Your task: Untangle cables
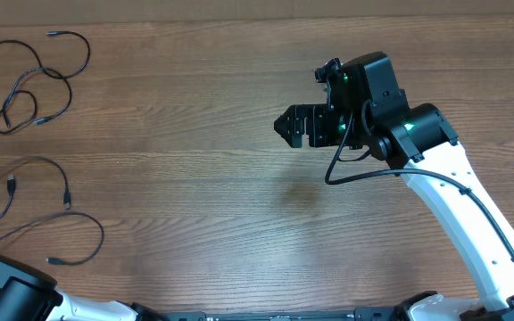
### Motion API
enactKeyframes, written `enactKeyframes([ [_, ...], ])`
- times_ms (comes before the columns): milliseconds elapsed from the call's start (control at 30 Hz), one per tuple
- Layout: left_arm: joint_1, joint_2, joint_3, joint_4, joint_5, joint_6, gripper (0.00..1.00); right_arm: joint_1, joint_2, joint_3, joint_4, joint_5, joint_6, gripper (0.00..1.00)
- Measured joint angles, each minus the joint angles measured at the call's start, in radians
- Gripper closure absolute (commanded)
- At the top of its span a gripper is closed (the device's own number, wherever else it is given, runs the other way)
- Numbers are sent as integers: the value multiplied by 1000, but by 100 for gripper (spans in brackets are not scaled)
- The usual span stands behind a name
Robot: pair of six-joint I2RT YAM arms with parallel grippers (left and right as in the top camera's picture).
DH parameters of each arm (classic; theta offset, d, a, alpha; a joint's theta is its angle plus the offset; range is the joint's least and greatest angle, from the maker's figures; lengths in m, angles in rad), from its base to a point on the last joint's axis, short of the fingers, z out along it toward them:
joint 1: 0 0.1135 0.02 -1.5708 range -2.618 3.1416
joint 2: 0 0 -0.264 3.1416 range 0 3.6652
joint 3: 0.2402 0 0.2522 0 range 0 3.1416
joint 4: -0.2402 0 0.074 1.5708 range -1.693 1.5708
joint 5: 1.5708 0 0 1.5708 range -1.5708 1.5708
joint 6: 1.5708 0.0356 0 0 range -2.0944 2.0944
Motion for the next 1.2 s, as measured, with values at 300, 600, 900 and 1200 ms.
enactKeyframes([
  [300, 12, 0, 0, -11, 12, -59, 9, 0, 0, 0, 4, 0, 3, 0],
  [600, 10, 0, 2, -190, 204, -240, 0, 0, 0, 0, 5, -1, 3, 0],
  [900, -27, 0, 5, -372, 613, -528, 0, 0, 0, 0, 5, 0, 3, 0],
  [1200, -170, 0, 7, -587, 758, -650, 0, 0, 0, 0, 2, -1, 3, 0],
])
